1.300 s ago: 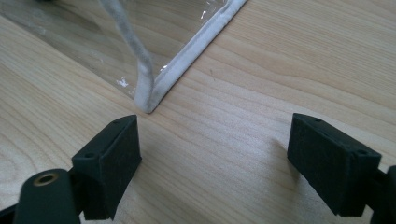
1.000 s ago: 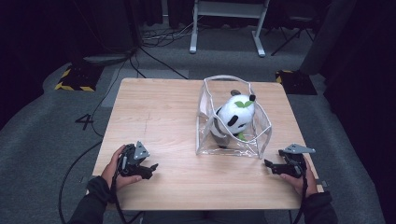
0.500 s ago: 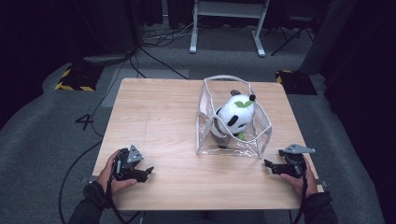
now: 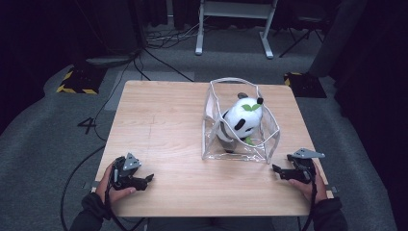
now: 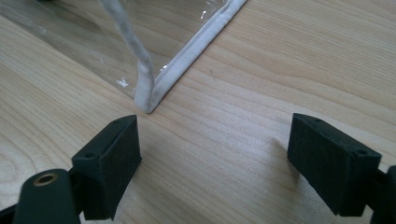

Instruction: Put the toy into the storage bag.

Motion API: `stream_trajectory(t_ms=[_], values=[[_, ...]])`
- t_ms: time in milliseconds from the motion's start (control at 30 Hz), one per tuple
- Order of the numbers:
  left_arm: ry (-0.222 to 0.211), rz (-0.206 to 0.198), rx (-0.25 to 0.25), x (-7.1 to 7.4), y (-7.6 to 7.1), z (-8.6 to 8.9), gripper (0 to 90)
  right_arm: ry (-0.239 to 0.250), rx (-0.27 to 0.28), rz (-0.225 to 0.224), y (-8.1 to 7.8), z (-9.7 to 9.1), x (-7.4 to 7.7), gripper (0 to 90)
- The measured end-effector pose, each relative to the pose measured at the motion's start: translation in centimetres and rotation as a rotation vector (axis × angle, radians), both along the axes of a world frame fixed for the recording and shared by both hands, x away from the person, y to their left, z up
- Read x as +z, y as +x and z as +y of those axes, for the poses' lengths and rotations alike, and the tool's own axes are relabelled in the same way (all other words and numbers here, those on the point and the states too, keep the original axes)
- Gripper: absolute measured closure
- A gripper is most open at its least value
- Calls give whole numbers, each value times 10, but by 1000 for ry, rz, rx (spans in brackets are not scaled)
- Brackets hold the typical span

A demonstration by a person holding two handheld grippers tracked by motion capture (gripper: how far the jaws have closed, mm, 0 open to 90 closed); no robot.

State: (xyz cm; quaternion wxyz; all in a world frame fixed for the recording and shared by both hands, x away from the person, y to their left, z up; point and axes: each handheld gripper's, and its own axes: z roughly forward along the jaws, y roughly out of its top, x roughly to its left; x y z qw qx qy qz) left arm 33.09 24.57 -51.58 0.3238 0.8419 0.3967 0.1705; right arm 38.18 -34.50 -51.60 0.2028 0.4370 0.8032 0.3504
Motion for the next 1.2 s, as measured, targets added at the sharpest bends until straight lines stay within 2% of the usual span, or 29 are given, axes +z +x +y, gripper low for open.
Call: stream_trajectory(t_ms=[233, 633, 1200], values=[[-55, 19, 33, -4, -4, 11, 171, 0, 0, 0, 0, 0, 0, 172], [-60, 20, 108, -4, -13, 30, 173, 0, 0, 0, 0, 0, 0, 172], [-62, 18, 122, -4, -16, 35, 171, 0, 0, 0, 0, 0, 0, 172]])
